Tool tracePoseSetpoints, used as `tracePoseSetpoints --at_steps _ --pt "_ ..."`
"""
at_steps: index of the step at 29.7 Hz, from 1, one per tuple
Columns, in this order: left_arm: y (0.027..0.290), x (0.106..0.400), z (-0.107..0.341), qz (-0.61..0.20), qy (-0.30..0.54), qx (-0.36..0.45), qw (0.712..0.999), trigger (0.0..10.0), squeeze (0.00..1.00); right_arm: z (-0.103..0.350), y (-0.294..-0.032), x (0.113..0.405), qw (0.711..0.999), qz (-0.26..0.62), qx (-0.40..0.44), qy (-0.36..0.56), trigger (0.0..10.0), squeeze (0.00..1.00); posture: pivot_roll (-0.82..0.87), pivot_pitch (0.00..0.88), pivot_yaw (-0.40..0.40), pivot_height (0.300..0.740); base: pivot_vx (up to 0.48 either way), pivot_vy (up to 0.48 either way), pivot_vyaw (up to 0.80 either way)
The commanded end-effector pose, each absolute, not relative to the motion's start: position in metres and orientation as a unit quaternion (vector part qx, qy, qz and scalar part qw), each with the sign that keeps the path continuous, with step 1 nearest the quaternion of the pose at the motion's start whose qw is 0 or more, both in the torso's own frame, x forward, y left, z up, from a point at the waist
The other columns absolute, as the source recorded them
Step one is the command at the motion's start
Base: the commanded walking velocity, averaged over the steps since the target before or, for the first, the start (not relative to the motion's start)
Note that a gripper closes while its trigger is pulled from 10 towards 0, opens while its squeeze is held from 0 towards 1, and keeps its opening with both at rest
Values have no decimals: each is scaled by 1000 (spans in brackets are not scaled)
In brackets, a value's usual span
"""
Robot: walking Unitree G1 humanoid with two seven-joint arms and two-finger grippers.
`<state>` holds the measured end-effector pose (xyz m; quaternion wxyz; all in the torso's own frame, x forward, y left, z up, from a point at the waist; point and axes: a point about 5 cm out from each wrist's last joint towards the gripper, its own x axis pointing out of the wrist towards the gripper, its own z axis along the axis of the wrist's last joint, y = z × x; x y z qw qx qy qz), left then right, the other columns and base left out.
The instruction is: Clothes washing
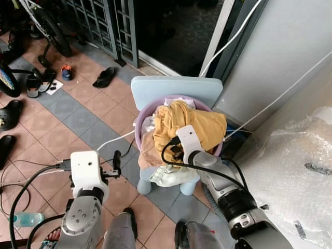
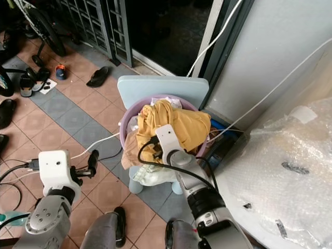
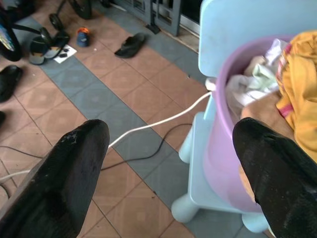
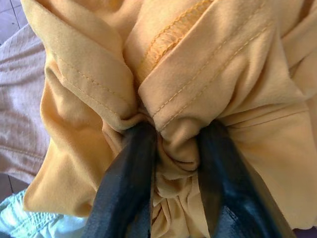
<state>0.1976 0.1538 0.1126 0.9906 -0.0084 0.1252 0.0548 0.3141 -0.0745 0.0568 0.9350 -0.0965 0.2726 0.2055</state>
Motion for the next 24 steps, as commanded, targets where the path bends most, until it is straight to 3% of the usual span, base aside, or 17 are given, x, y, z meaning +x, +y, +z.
tracePoseSetpoints --at_steps 1,6,15,17,19,24 --pt "156 199 112 61 127 -3 990 10000 0 50 -77 313 932 201 -87 288 0 0 94 219 -67 740 0 0 0" --pt "157 209 112 65 119 -5 991 10000 0 56 -80 319 938 191 -100 273 0 0 71 177 -66 740 0 0 0" --pt "160 232 111 51 107 2 993 10000 0 98 -76 331 963 206 -91 148 0 0 42 74 -10 740 0 0 0" --pt "161 235 109 44 109 7 993 10000 0 111 -76 328 970 206 -62 114 0 0 32 57 14 740 0 0 0" --pt "156 241 105 30 111 8 993 10000 0 135 -81 315 977 205 29 46 0 0 16 3 12 740 0 0 0" --pt "143 258 114 21 82 -8 996 10000 0 169 -87 307 969 221 111 -21 0 0 -12 0 31 740 0 0 0"
